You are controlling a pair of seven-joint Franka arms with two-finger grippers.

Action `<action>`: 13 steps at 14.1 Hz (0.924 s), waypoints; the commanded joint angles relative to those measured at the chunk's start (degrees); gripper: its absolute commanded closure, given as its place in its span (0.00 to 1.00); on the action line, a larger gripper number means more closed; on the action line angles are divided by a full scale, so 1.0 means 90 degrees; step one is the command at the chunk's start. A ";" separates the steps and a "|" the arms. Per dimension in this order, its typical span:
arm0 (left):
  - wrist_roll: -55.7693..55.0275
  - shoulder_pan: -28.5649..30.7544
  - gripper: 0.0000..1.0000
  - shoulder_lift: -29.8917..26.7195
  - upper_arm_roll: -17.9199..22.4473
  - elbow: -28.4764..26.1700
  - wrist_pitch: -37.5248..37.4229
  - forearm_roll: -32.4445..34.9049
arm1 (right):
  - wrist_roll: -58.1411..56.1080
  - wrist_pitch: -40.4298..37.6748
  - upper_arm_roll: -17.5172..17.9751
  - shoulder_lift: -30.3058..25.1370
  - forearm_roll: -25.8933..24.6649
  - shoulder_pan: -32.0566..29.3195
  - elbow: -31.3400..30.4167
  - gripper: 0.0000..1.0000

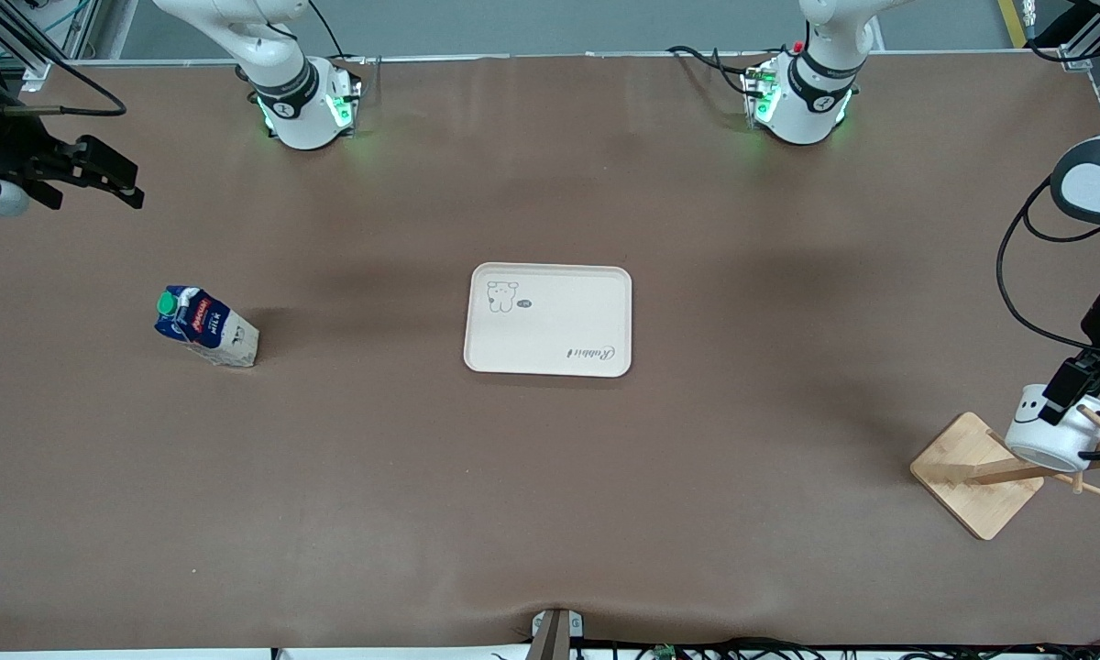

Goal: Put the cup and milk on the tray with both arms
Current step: 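Reach the left gripper down to the white mug on the stand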

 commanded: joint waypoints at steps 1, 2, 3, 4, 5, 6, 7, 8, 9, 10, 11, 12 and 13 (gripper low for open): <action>0.0134 0.0033 0.33 0.0147 -0.0101 0.0079 0.0287 -0.0175 | 0.0085 -0.0040 0.0056 -0.0004 -0.0017 -0.0087 0.0029 0.00; 0.0144 0.0024 0.38 0.0225 -0.0111 0.0079 0.0384 -0.0165 | 0.0076 -0.0030 0.0056 -0.0004 -0.0017 -0.0087 0.0029 0.00; 0.0144 0.0014 0.42 0.0255 -0.0111 0.0079 0.0434 -0.0165 | 0.0076 -0.0030 0.0056 -0.0004 -0.0017 -0.0087 0.0029 0.00; 0.0134 -0.0044 0.47 0.0265 -0.0111 0.0079 0.0444 -0.0175 | 0.0076 -0.0040 0.0056 -0.0004 -0.0017 -0.0106 0.0020 0.00; 0.0144 -0.0045 0.54 0.0265 -0.0111 0.0069 0.0434 -0.0175 | 0.0085 -0.0030 0.0056 -0.0004 -0.0017 -0.0126 0.0020 0.00; 0.0144 -0.0045 0.62 0.0265 -0.0111 0.0069 0.0434 -0.0175 | 0.0086 -0.0030 0.0056 -0.0004 -0.0017 -0.0126 0.0020 0.00; 0.0144 -0.0074 0.70 0.0265 -0.0111 0.0069 0.0434 -0.0175 | 0.0086 -0.0030 0.0056 -0.0004 -0.0017 -0.0126 0.0020 0.00; 0.0144 -0.0074 0.80 0.0265 -0.0111 0.0069 0.0434 -0.0175 | 0.0086 -0.0030 0.0056 -0.0004 -0.0017 -0.0126 0.0020 0.00; 0.0144 -0.0084 0.90 0.0265 -0.0120 0.0069 0.0434 -0.0165 | 0.0086 -0.0030 0.0056 0.0006 -0.0017 -0.0126 0.0020 0.00; 0.0153 -0.0084 1.00 0.0265 -0.0198 0.0069 0.0434 -0.0165 | 0.0086 -0.0030 0.0056 0.0006 -0.0017 -0.0126 0.0020 0.00; 0.0153 -0.0084 1.00 0.0265 -0.0266 0.0069 0.0434 -0.0146 | 0.0086 -0.0030 0.0056 0.0006 -0.0017 -0.0126 0.0020 0.00; 0.0153 -0.0074 1.00 0.0246 -0.0306 0.0069 0.0425 -0.0136 | 0.0086 -0.0030 0.0056 -0.0004 -0.0008 -0.0126 0.0020 0.00; 0.0134 -0.0084 1.00 0.0216 -0.0325 0.0079 0.0415 -0.0107 | 0.0086 -0.0030 0.0056 -0.0004 -0.0007 -0.0126 0.0020 0.00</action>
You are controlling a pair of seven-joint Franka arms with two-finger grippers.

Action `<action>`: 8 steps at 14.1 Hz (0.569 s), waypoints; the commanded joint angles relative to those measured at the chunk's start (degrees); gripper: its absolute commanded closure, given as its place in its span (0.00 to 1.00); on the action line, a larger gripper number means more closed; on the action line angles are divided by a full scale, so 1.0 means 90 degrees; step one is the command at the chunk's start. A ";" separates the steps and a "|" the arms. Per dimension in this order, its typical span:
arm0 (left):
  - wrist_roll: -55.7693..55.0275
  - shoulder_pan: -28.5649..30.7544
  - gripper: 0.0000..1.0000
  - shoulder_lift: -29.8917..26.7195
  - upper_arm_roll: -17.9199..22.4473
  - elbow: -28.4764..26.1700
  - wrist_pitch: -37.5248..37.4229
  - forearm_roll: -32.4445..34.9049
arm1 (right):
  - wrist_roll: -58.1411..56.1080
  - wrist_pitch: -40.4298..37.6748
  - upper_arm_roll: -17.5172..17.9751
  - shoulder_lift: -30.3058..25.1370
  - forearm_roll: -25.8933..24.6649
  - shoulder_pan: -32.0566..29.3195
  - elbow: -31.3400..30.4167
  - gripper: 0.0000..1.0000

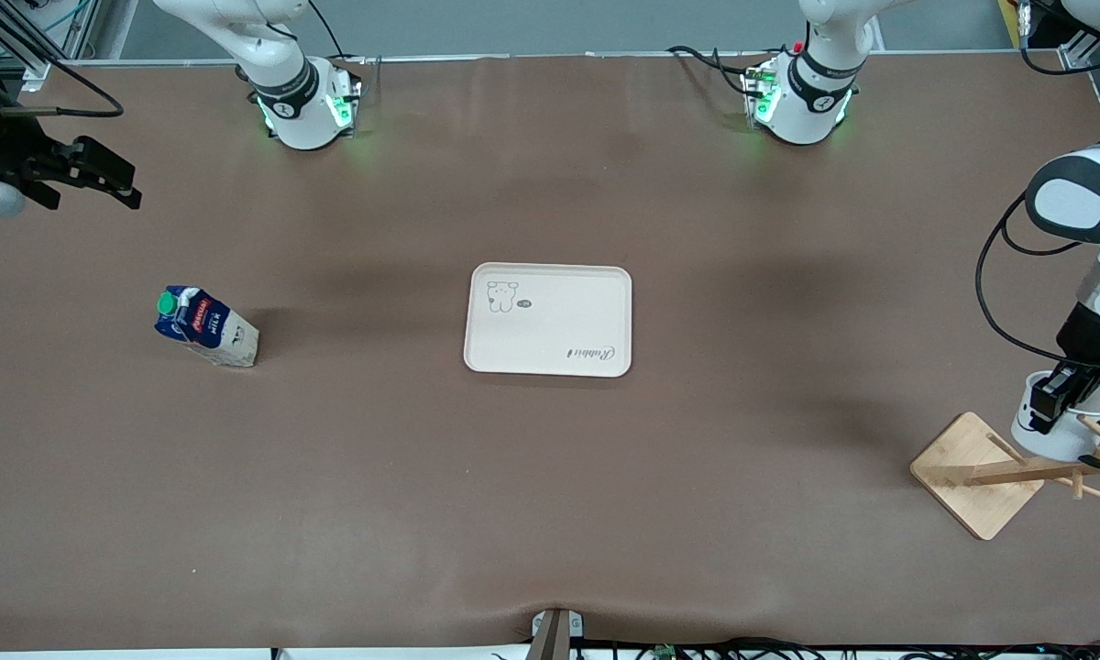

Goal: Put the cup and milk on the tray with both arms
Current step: 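Reach the left gripper down to the white mug on the stand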

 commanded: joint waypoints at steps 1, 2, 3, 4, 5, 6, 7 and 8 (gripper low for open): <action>0.0104 0.0002 1.00 -0.0038 -0.0266 0.0056 0.0029 -0.0104 | 0.0085 -0.0030 0.0061 -0.0007 -0.0007 -0.0093 0.0021 0.00; 0.0084 0.0002 1.00 -0.0067 -0.0325 0.0066 0.0000 -0.0104 | 0.0085 -0.0030 0.0061 0.0002 -0.0007 -0.0093 0.0021 0.00; 0.0084 0.0002 1.00 -0.0087 -0.0355 0.0095 -0.0116 -0.0104 | 0.0085 -0.0030 0.0061 0.0002 -0.0007 -0.0093 0.0021 0.00; 0.0084 0.0002 1.00 -0.0116 -0.0413 0.0182 -0.0369 -0.0094 | 0.0085 -0.0030 0.0061 -0.0007 -0.0007 -0.0093 0.0021 0.00; 0.0064 0.0002 1.00 -0.0184 -0.0413 0.0309 -0.0719 -0.0094 | 0.0085 -0.0030 0.0061 -0.0007 -0.0007 -0.0093 0.0021 0.00; 0.0026 0.0002 1.00 -0.0213 -0.0433 0.0397 -0.1052 -0.0085 | 0.0085 -0.0030 0.0061 -0.0007 -0.0007 -0.0093 0.0021 0.00; 0.0006 0.0002 1.00 -0.0291 -0.0481 0.0408 -0.1258 -0.0085 | 0.0085 -0.0040 0.0061 0.0002 0.0002 -0.0093 0.0031 0.00; 0.0006 0.0002 1.00 -0.0369 -0.0511 0.0398 -0.1376 -0.0085 | 0.0066 -0.0030 0.0061 0.0002 -0.0007 -0.0064 0.0031 0.00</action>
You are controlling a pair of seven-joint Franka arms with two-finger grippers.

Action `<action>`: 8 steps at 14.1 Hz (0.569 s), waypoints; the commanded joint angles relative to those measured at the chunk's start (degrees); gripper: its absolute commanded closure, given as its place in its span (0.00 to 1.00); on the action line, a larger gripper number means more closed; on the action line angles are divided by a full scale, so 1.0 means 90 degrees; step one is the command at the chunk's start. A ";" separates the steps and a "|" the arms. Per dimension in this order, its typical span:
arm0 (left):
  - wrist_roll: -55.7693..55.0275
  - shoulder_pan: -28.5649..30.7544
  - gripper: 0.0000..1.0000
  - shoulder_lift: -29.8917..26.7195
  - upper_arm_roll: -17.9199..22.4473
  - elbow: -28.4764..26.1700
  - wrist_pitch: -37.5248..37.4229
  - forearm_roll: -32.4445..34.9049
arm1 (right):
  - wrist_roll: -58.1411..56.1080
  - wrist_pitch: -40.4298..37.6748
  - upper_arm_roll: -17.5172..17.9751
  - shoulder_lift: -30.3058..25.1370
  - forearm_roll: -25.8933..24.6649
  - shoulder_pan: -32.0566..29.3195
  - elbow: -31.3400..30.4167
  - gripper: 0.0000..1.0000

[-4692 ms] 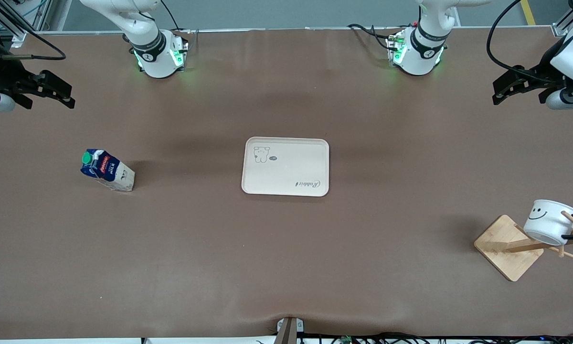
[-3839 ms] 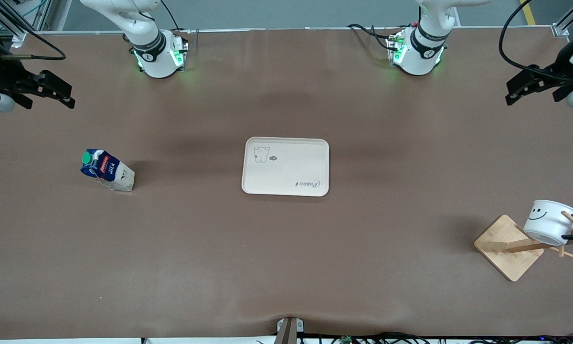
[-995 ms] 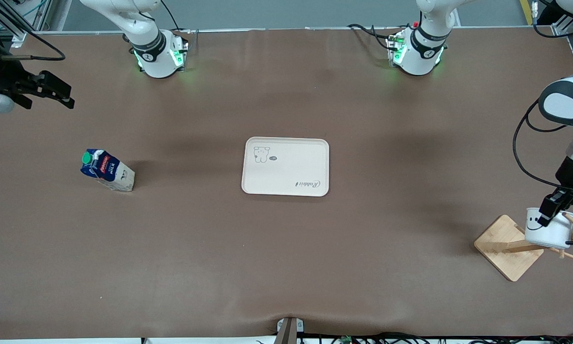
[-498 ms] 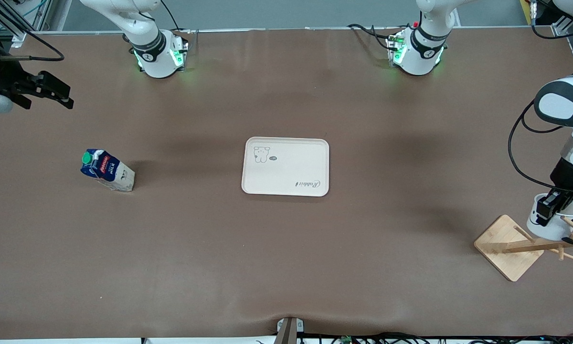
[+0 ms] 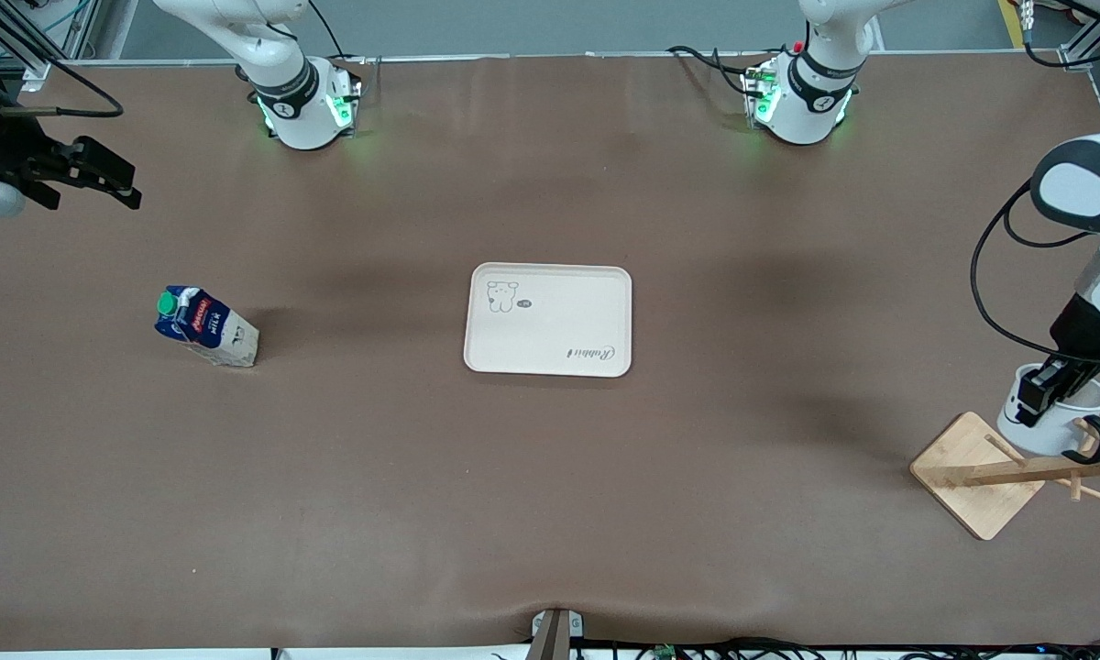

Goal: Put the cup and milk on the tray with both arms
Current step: 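Grasp the mug rim with the left gripper and lift it off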

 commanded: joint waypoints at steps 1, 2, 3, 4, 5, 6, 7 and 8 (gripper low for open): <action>0.0005 -0.0046 1.00 -0.0179 -0.0255 0.0172 -0.0550 -0.0085 | 0.0066 -0.0030 0.0071 0.0002 -0.0008 -0.0014 0.0031 0.00; -0.0005 -0.0046 1.00 -0.0287 -0.0255 0.0191 -0.0814 -0.0085 | 0.0066 -0.0030 0.0071 0.0002 0.0002 -0.0033 0.0060 0.00; 0.0005 -0.0046 1.00 -0.0365 -0.0255 0.0191 -0.1039 -0.0085 | 0.0124 -0.0030 0.0071 0.0002 0.0002 0.0005 0.0041 0.00; 0.0005 -0.0046 1.00 -0.0482 -0.0284 0.0220 -0.1215 -0.0085 | 0.0105 -0.0030 0.0071 0.0060 0.0002 -0.0004 0.0041 0.00; -0.0015 -0.0046 1.00 -0.0541 -0.0362 0.0230 -0.1400 -0.0085 | 0.0076 -0.0001 0.0071 0.0089 0.0002 -0.0072 0.0051 0.00; -0.0111 -0.0036 1.00 -0.0677 -0.0402 0.0230 -0.1634 -0.0085 | 0.0085 0.0019 0.0061 0.0138 0.0031 -0.0111 0.0031 0.00; -0.0238 -0.0045 1.00 -0.0794 -0.0470 0.0230 -0.1878 -0.0085 | 0.0143 0.0009 0.0061 0.0332 0.0031 -0.0131 0.0031 0.00; -0.0394 -0.0036 1.00 -0.0853 -0.0615 0.0259 -0.2200 -0.0075 | 0.0144 0.0019 0.0061 0.0401 0.0041 -0.0150 0.0041 0.00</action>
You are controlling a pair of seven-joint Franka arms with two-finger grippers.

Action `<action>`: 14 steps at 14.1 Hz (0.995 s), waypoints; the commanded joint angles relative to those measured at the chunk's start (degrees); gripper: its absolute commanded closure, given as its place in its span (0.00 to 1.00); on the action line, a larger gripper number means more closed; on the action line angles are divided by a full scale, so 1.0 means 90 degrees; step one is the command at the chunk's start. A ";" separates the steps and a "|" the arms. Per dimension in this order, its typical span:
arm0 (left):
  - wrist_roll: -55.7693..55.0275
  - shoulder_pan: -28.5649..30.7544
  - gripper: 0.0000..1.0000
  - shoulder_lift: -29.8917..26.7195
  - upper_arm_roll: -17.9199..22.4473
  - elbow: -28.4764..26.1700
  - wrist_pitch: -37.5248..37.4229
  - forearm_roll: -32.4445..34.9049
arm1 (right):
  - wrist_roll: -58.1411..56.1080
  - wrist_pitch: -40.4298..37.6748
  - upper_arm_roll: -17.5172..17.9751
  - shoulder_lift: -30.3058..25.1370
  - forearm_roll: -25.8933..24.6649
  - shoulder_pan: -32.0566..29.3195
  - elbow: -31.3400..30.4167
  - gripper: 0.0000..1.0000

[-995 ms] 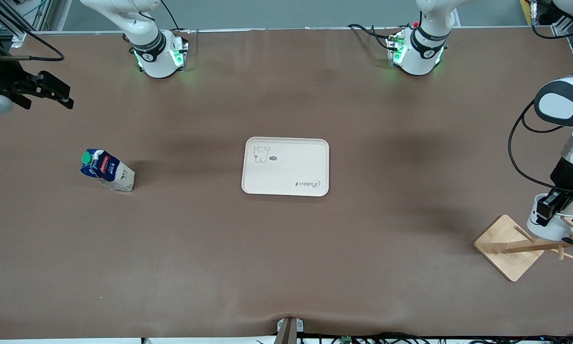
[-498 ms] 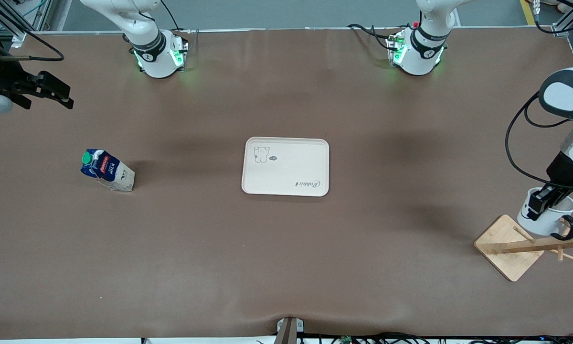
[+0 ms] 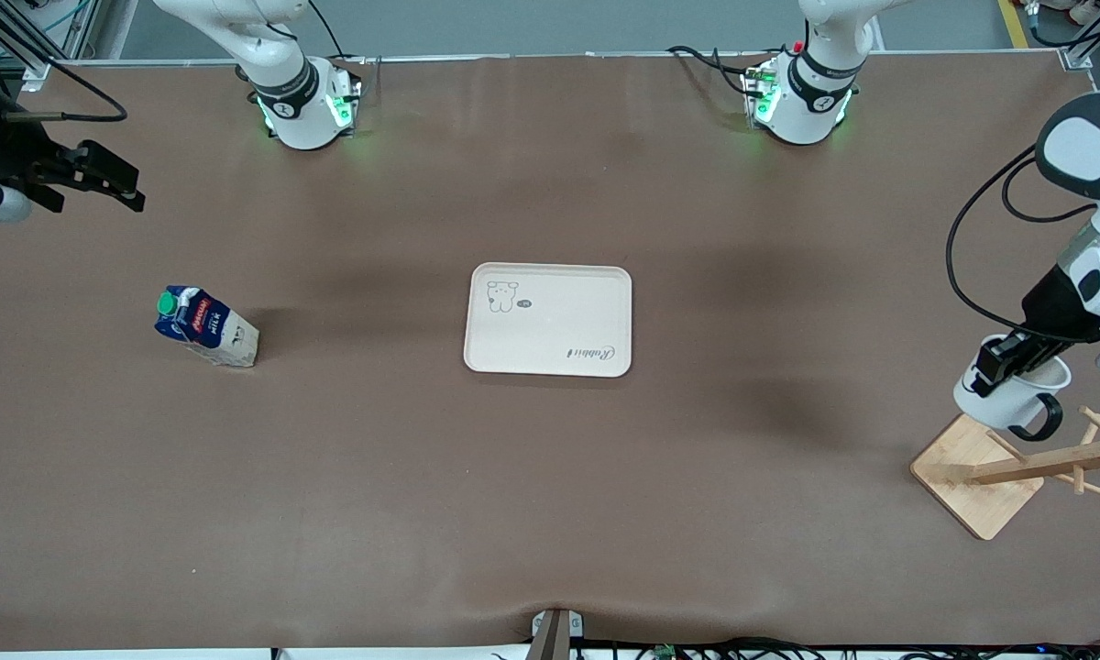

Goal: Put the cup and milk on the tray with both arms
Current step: 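Carry the mug toward the tray while the right gripper grasps the milk carton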

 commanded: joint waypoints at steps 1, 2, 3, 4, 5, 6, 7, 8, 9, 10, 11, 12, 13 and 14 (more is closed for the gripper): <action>-0.0367 0.0043 1.00 -0.0344 -0.0283 0.0099 -0.0919 -0.0065 | 0.0113 0.0026 0.0051 0.0251 0.0040 -0.0163 0.0064 0.00; -0.0562 0.0033 1.00 -0.0334 -0.0352 0.0226 -0.1291 0.0041 | 0.0045 0.0026 0.0051 0.0270 0.0040 -0.0183 0.0064 0.00; -0.0834 0.0033 1.00 -0.0334 -0.0488 0.0382 -0.1604 0.0361 | 0.0025 -0.0022 0.0051 0.0290 0.0040 -0.0193 0.0074 0.00; -0.1176 0.0033 1.00 -0.0334 -0.0673 0.0490 -0.1887 0.0664 | 0.0015 -0.0013 0.0051 0.0300 0.0040 -0.0183 0.0064 0.00; -0.1556 0.0033 1.00 -0.0305 -0.0868 0.0588 -0.2132 0.0822 | 0.0025 -0.0023 0.0051 0.0493 0.0040 -0.0174 0.0045 0.00; -0.1850 0.0033 1.00 -0.0276 -0.1015 0.0666 -0.2299 0.0891 | 0.0102 -0.0081 0.0051 0.0805 0.0069 -0.0203 0.0054 0.00; -0.2036 0.0023 1.00 -0.0227 -0.1171 0.0686 -0.2436 0.0901 | 0.0045 -0.0120 0.0051 0.0866 0.0166 -0.0309 0.0054 0.00; -0.2261 0.0023 1.00 -0.0217 -0.1327 0.0686 -0.2544 0.0921 | 0.0035 -0.0149 0.0042 0.0915 0.0370 -0.0455 0.0045 0.00; -0.2524 0.0014 1.00 -0.0207 -0.1416 0.0696 -0.2632 0.0931 | 0.0044 -0.0304 0.0042 0.1070 0.0517 -0.0524 0.0035 0.00; -0.2720 0.0014 1.00 -0.0140 -0.1465 0.0725 -0.2710 0.0931 | 0.0073 -0.0460 0.0042 0.1284 0.0558 -0.0573 0.0054 0.00; -0.2838 0.0014 1.00 -0.0062 -0.1630 0.0745 -0.2856 0.0931 | 0.0025 -0.0491 0.0022 0.1354 0.0490 -0.0584 0.0045 0.00; -0.3032 0.0014 1.00 -0.0013 -0.1786 0.0735 -0.2905 0.0931 | 0.0015 -0.0530 0.0022 0.1480 0.0451 -0.0613 0.0025 0.00; -0.3363 0.0014 1.00 0.0114 -0.1971 0.0726 -0.2906 0.0931 | 0.0034 -0.0666 0.0032 0.1665 0.0489 -0.0613 0.0064 0.00; -0.3637 0.0014 1.00 0.0250 -0.2167 0.0677 -0.2916 0.0931 | 0.0044 -0.0725 0.0032 0.1706 0.0538 -0.0623 0.0083 0.00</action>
